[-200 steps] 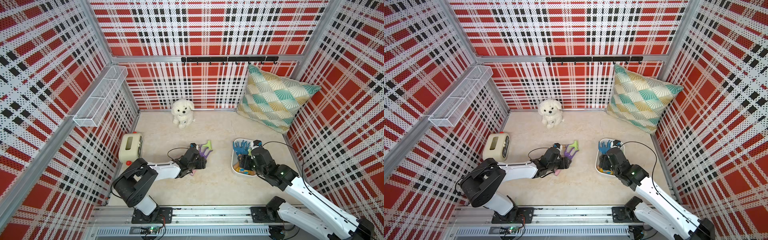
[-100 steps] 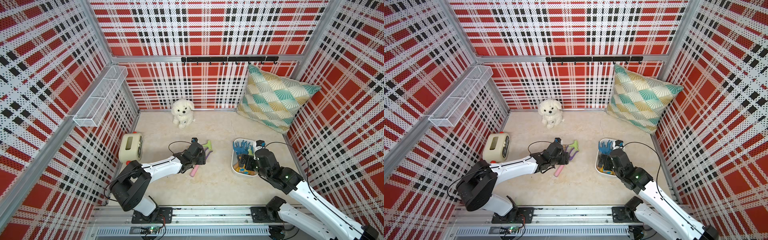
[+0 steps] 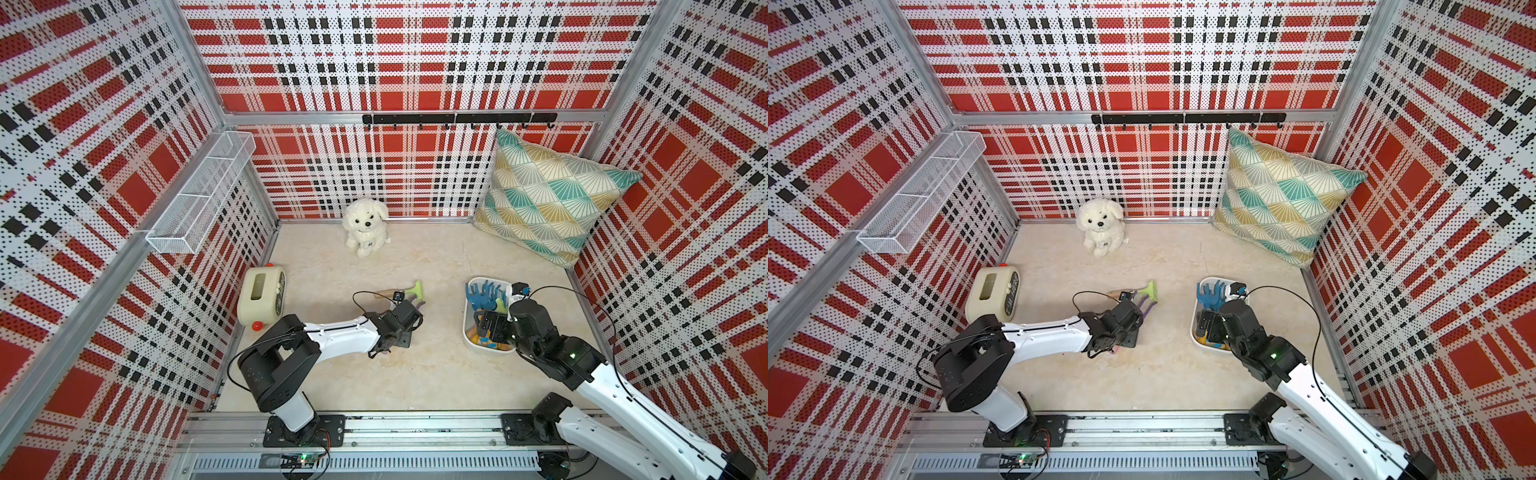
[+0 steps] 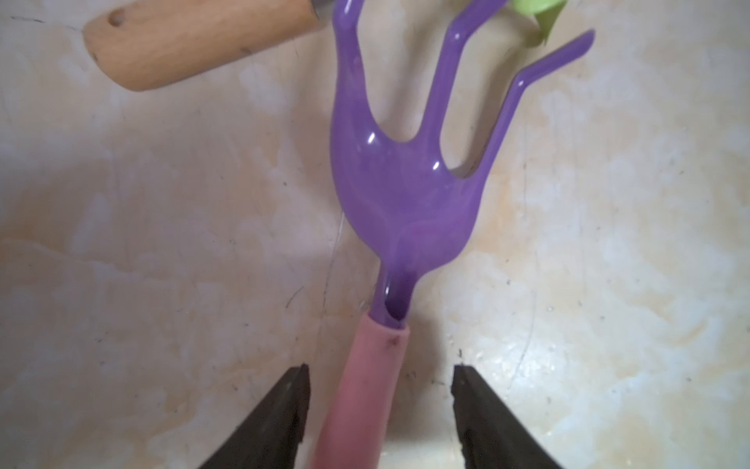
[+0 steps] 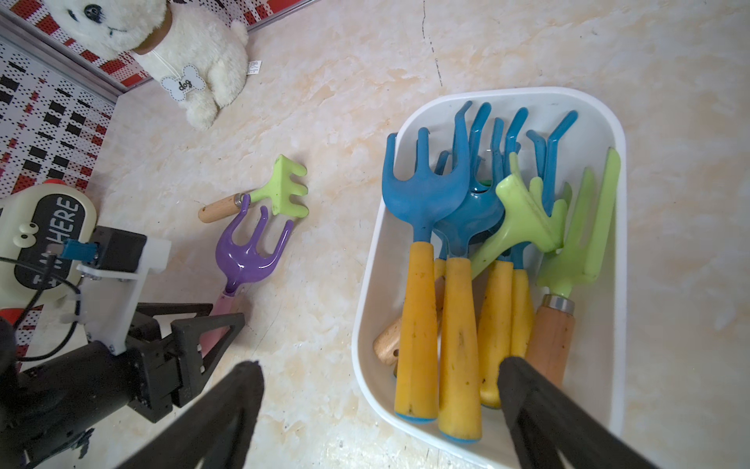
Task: Put the rake into the storage box
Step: Pick up the rake at the center of the board, then place the rake in the storage box.
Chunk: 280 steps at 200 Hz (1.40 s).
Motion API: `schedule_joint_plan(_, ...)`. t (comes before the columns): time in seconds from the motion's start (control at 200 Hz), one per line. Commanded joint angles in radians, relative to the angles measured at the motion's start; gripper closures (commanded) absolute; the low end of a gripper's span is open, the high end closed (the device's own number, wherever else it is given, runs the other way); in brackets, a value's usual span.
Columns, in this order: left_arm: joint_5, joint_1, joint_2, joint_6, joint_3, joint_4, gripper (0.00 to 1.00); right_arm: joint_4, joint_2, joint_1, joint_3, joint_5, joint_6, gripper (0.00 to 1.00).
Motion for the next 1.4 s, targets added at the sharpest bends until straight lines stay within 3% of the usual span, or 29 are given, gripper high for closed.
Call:
schedule_joint_plan(0.0,-0.016,-0.024,0.032,-0.014,-0.023,-0.016,0.52,0.011,-0.026,0.000,-0.014,0.004,0.001,0.02)
schedule_joint_plan(0.12,-0.014,-0.035,0.051,-0.020,-0.021,-0.012,0.73,0.003,-0.041,-0.001,-0.013,0.005,0.005,0.02)
schedule_joint_plan(0.381,0.002,-0.089,0.012,-0.023,0.034,-0.014,1.00,-0.030,-0.062,-0.002,0.007,0.041,0.011,0.00)
schedule_joint_plan(0.722,0.003,-0.141,-0.185,-0.087,0.114,-0.013,1.00,-0.116,-0.141,-0.002,0.038,0.202,0.066,0.00)
schedule_joint_plan(0.897,0.095,-0.162,-0.253,-0.143,0.120,0.133,1.00,-0.165,-0.150,-0.002,0.058,0.287,0.115,0.00)
schedule_joint_plan(1.198,0.222,-0.198,-0.168,-0.251,0.164,0.419,1.00,-0.266,-0.142,-0.002,0.092,0.411,0.211,0.00)
schedule_joint_plan(1.398,0.277,-0.238,-0.001,-0.308,0.280,0.527,1.00,-0.294,-0.175,-0.002,0.087,0.455,0.250,0.00)
